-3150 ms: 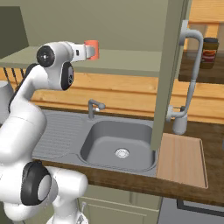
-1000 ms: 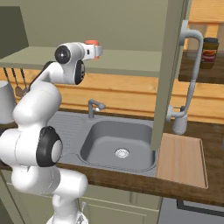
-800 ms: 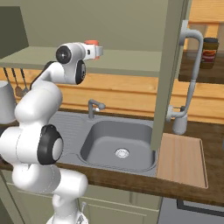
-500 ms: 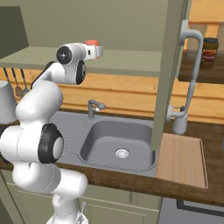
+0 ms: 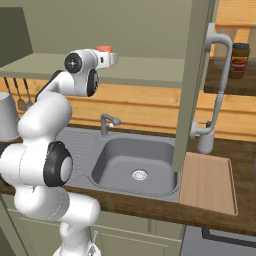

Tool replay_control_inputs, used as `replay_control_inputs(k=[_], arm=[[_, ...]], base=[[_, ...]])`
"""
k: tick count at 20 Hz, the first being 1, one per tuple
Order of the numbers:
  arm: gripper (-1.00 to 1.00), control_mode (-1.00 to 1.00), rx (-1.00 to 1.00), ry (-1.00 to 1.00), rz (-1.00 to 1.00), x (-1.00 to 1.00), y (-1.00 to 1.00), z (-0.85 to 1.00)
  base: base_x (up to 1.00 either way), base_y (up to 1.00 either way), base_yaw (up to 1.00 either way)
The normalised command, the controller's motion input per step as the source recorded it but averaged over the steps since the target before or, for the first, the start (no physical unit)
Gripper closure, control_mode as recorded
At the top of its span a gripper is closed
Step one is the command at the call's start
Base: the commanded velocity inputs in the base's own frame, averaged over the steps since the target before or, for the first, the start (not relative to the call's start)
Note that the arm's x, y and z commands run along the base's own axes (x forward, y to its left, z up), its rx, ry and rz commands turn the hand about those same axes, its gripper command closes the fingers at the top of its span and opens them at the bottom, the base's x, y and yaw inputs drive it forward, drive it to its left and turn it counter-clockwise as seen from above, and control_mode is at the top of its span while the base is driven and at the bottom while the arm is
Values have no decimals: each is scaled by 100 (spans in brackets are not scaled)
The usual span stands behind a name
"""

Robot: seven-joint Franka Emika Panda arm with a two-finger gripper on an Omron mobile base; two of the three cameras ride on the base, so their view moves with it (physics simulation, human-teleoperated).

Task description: Pick the kettle from the counter and place it on the tray. Then pick the mug from the cabinet and place it on the tray. Then close the cabinet doors.

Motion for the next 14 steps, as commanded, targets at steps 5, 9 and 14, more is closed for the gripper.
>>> replay_control_inputs(k=[5, 9, 14], arm=[[100, -100, 0, 0, 0, -2, 0, 0], [100, -100, 0, 0, 0, -27, 0, 0], [100, -100, 0, -4, 0, -64, 0, 5]], base=[[0, 0, 0], [0, 0, 0], [0, 0, 0]])
